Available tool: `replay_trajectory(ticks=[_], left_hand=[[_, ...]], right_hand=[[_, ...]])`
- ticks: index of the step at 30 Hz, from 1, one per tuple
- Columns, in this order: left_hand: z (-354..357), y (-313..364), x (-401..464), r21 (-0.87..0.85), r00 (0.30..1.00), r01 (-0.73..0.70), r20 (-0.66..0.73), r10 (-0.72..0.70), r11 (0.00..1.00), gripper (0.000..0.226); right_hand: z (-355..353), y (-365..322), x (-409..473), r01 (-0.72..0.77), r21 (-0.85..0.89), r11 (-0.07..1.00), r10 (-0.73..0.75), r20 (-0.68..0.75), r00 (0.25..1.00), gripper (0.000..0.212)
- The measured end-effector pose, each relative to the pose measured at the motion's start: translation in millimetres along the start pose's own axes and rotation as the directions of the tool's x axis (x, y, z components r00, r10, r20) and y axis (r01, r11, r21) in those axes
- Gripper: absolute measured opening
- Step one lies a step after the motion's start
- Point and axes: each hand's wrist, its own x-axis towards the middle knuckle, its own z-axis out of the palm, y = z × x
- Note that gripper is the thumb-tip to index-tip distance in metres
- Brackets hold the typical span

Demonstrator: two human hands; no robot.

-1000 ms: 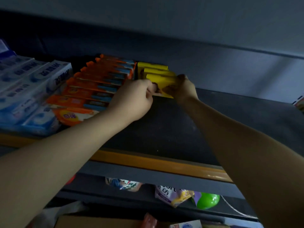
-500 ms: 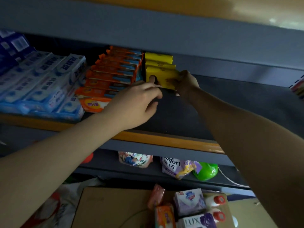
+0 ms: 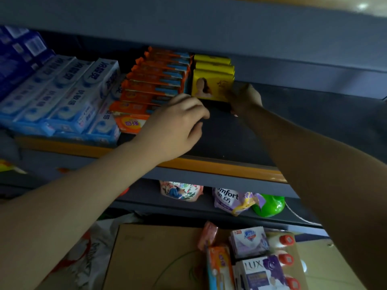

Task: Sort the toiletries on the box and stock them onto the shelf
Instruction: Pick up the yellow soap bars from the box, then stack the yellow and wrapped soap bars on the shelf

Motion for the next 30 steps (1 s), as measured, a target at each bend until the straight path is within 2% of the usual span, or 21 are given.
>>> replay_trajectory(ticks=[3,7,10,13,14,16,18,20,22,25,28,30], left_hand=[[-7.2,11.1,-9.1,-0.003,0.999,-0.033,-0.023,0.033,0.999,0.028],[-6.3,34.0,-42.6,-0.038,0.993,-0.118,0.003,0.119,0.992,0.021],[14.4,47.0,-86.5,-0.13,0.974,-0.158,0.14,0.176,0.979,0.024],[46.8,57.5,-136.6,-0.167,0.929,-0.075,0.345,0.13,0.983,0.03],[57.1,61.6,-151.9,-0.182,0.905,-0.033,0.411,0.106,0.983,0.029],[75.1,71.0,-179.7,-0.197,0.815,0.085,0.578,0.046,0.977,0.027],[94.9,78.5,-207.5,-0.16,0.697,0.229,0.716,-0.047,0.96,0.031],[113.7,86.9,-236.0,-0.098,0.596,0.326,0.793,-0.124,0.94,0.036],[133.9,97.4,-264.3,-0.046,0.511,0.362,0.845,-0.157,0.931,0.041],[163.7,117.3,-298.3,0.013,0.402,0.362,0.9,-0.169,0.932,0.059],[186.1,136.0,-318.9,0.116,0.345,0.309,0.911,-0.225,0.944,0.078],[197.3,143.7,-327.1,0.194,0.34,0.259,0.899,-0.277,0.946,0.085]], right_hand=[[-17.2,-4.0,-45.0,0.031,-0.031,0.999,-0.033,-0.049,0.998,0.061],[-38.5,0.5,-134.3,0.253,-0.042,0.967,-0.256,-0.2,0.946,0.023],[-36.3,24.0,-203.5,0.307,-0.014,0.951,-0.301,-0.244,0.922,0.016],[-18.1,67.8,-252.5,0.213,-0.089,0.973,-0.225,-0.148,0.963,0.024],[-8.4,86.9,-264.3,0.148,-0.131,0.98,-0.16,-0.094,0.983,0.023],[8.6,123.0,-285.8,0.003,-0.23,0.973,0.002,0.02,1.0,0.019],[21.4,156.1,-303.5,-0.11,-0.309,0.945,0.162,0.149,0.975,0.021],[32.5,182.5,-320.3,-0.128,-0.379,0.916,0.252,0.298,0.921,0.022],[41.6,204.0,-334.4,-0.057,-0.426,0.903,0.246,0.404,0.881,0.02],[50.9,221.9,-344.2,0.111,-0.475,0.873,0.112,0.416,0.902,0.021],[55.3,225.3,-342.0,0.149,-0.399,0.905,-0.004,0.342,0.94,0.021],[57.4,228.0,-341.9,0.165,-0.338,0.926,-0.059,0.303,0.951,0.021]])
